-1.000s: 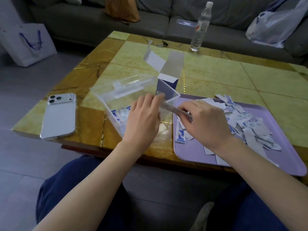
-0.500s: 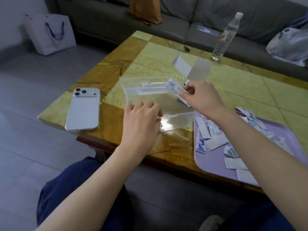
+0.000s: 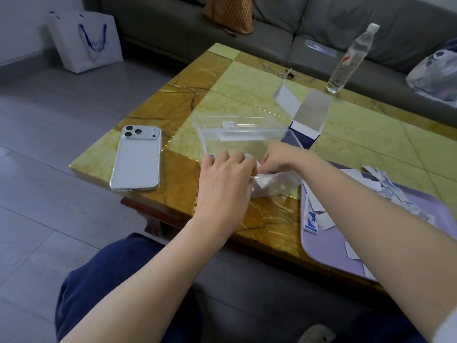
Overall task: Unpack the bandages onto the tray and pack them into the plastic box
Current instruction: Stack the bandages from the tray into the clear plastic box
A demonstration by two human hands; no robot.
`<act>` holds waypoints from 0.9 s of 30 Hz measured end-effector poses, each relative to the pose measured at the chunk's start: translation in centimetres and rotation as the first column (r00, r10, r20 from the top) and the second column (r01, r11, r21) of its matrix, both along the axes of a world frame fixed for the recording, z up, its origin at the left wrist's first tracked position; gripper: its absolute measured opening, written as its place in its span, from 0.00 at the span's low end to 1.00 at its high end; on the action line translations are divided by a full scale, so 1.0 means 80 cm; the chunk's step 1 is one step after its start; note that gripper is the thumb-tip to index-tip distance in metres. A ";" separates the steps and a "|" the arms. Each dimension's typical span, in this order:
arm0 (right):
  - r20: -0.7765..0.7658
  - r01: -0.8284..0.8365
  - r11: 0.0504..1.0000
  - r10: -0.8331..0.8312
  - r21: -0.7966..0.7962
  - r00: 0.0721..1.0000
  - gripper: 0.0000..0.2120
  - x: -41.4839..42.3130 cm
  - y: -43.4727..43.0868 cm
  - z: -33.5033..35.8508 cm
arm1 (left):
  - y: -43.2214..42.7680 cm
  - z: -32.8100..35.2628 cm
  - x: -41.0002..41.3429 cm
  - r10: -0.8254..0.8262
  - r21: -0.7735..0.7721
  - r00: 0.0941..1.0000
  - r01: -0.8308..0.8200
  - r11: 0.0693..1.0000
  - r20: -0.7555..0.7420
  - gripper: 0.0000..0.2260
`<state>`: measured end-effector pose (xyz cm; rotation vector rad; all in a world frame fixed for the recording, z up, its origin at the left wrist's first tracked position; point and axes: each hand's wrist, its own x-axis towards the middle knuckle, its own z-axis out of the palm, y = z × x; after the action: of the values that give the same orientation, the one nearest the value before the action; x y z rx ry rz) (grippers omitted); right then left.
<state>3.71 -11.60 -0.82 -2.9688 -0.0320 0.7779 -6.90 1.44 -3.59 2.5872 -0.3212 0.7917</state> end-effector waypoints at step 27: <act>-0.023 0.001 0.999 -0.002 -0.034 1.000 0.08 -0.003 0.019 0.001 | -0.002 -0.001 -0.001 -0.013 -0.042 0.998 0.011 0.999 -0.069 0.09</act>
<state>3.51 -10.12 -0.70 -2.9913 -0.0158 0.8208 -6.98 1.29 -3.64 2.5640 -0.2960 0.6960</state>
